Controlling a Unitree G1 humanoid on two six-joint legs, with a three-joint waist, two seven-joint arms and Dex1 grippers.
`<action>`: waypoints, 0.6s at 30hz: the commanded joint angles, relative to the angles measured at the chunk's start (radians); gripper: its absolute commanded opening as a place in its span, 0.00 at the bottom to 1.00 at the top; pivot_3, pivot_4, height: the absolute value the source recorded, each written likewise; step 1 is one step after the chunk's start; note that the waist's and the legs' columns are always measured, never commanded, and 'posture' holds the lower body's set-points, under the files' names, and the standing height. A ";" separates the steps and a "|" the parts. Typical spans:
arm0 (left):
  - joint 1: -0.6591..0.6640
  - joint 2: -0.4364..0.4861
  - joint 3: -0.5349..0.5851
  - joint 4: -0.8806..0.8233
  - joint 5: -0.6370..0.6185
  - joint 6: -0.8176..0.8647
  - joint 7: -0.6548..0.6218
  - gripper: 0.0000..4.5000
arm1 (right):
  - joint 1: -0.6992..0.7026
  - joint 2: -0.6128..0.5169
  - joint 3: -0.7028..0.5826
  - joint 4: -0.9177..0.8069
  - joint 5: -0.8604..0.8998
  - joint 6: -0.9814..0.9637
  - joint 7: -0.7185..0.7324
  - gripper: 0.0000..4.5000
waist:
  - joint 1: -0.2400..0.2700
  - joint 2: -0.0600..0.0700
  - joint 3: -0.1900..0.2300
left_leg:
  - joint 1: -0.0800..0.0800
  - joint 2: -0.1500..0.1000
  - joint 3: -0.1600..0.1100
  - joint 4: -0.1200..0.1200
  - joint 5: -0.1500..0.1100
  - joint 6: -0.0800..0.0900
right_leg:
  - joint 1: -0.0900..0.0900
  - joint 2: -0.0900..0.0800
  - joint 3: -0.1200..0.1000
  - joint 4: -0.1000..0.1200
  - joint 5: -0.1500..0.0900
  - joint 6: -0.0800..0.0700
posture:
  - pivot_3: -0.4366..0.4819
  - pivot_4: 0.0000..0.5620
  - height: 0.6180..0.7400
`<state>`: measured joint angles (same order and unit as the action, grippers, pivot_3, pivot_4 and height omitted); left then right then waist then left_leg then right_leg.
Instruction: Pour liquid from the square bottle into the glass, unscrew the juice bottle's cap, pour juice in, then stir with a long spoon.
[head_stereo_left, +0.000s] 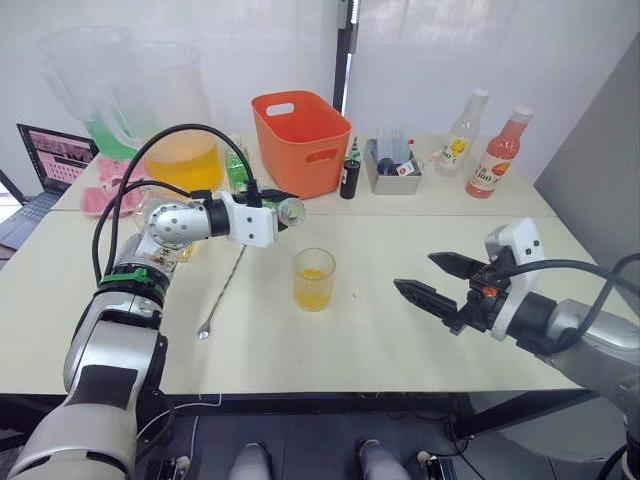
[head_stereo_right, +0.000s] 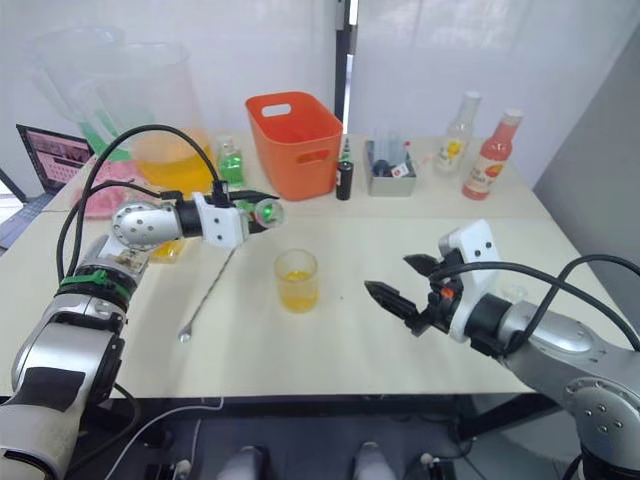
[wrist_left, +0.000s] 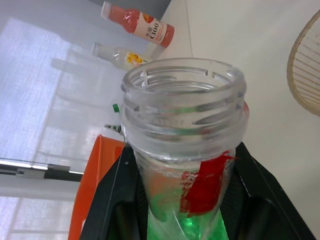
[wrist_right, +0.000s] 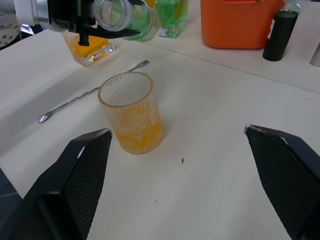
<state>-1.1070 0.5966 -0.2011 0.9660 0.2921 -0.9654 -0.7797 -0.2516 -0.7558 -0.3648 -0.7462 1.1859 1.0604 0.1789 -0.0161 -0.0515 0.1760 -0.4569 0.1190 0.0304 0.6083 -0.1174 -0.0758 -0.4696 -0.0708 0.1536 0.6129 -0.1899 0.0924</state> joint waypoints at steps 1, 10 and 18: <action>-0.049 0.017 -0.008 -0.016 0.070 -0.056 0.126 0.28 | 0.004 -0.015 -0.012 -0.039 0.030 -0.033 -0.030 1.00 | 0.000 0.000 0.000 | 0.000 0.000 -0.001 0.000 0.000 0.000 | 0.000 0.000 -0.001 0.000 -0.001 0.002 | 0.48 0.27 0.92; -0.057 0.029 -0.075 -0.005 0.229 -0.097 0.323 0.28 | 0.017 -0.025 0.013 -0.035 0.030 -0.046 -0.084 1.00 | 0.003 0.000 0.000 | 0.001 0.000 -0.003 0.001 0.001 -0.001 | 0.004 0.000 -0.003 0.000 0.001 0.004 | 0.48 0.27 0.92; -0.046 0.022 -0.119 0.027 0.261 -0.095 0.392 0.28 | 0.010 -0.030 0.027 -0.027 0.033 -0.058 -0.103 1.00 | 0.004 0.000 0.000 | 0.001 0.000 -0.004 0.001 0.001 -0.001 | 0.005 0.000 -0.004 0.000 0.002 0.007 | 0.48 0.27 0.92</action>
<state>-1.1212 0.6124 -0.3340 1.0051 0.5628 -1.0475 -0.4263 -0.2305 -0.7718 -0.3261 -0.7553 1.2019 1.0310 0.0802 -0.0126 -0.0515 0.1760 -0.4557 0.1189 0.0262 0.6093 -0.1167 -0.0768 -0.4646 -0.0706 0.1498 0.6130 -0.1880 0.0992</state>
